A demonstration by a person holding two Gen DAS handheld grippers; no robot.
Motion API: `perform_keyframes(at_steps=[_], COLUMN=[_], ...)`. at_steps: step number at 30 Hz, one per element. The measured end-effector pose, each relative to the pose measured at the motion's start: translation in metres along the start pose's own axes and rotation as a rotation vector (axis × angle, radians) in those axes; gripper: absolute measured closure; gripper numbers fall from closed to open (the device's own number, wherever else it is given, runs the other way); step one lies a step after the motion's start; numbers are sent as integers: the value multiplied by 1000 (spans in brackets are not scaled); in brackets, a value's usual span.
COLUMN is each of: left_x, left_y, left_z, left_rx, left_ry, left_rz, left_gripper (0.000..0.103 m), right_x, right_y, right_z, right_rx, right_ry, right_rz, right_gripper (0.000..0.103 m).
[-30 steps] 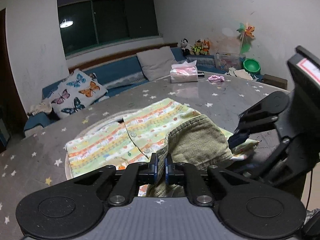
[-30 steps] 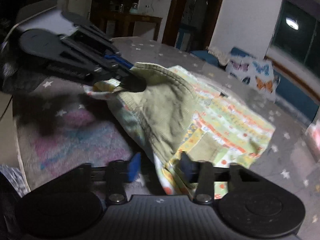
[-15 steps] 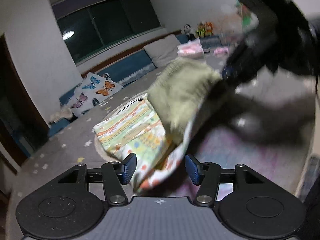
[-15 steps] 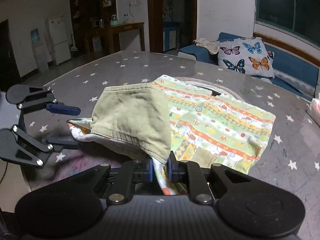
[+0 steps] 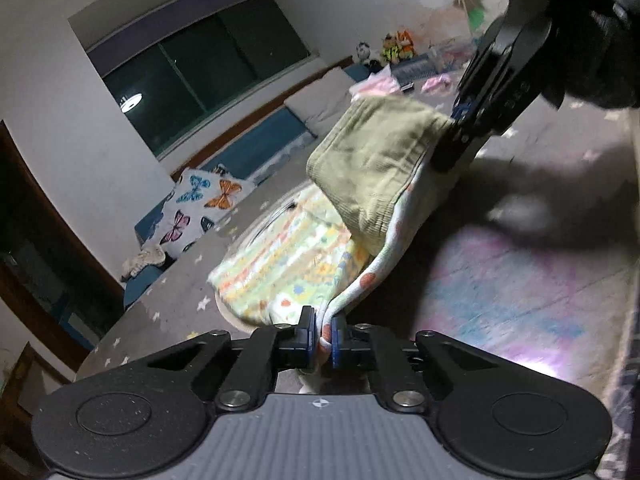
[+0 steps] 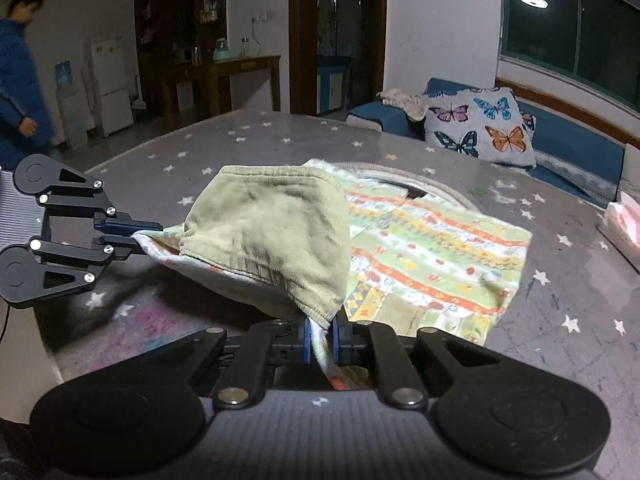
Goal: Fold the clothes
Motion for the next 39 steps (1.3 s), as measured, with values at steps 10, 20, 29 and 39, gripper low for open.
perform_keyframes(at_steps=[10, 20, 29, 39], left_x=[-31, -42, -17, 12], left_y=[14, 71, 92, 103], left_z=[-72, -5, 102, 159], left_rx=[15, -57, -28, -52], left_ry=[-94, -58, 100, 234], left_rz=[-143, -245, -325, -379], left_gripper=[95, 95, 94, 59], right_x=[9, -52, -96, -93], right_y=[30, 11, -45, -87], right_z=[-84, -46, 56, 61], right_rx=[-64, -22, 60, 182], right_ry=[-35, -40, 39, -45], right_rz=[-61, -90, -3, 109], right_gripper=[95, 96, 94, 70])
Point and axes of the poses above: each gripper's, at about its wrist camera, not at the fingertips, and z roughly the way its jaws point, y to its left, x to its underside, the point moved 9 cm from there along z, roughly the way its jaws point, and after that the axes turned 15 degrees about z, right-handed, at the moved point
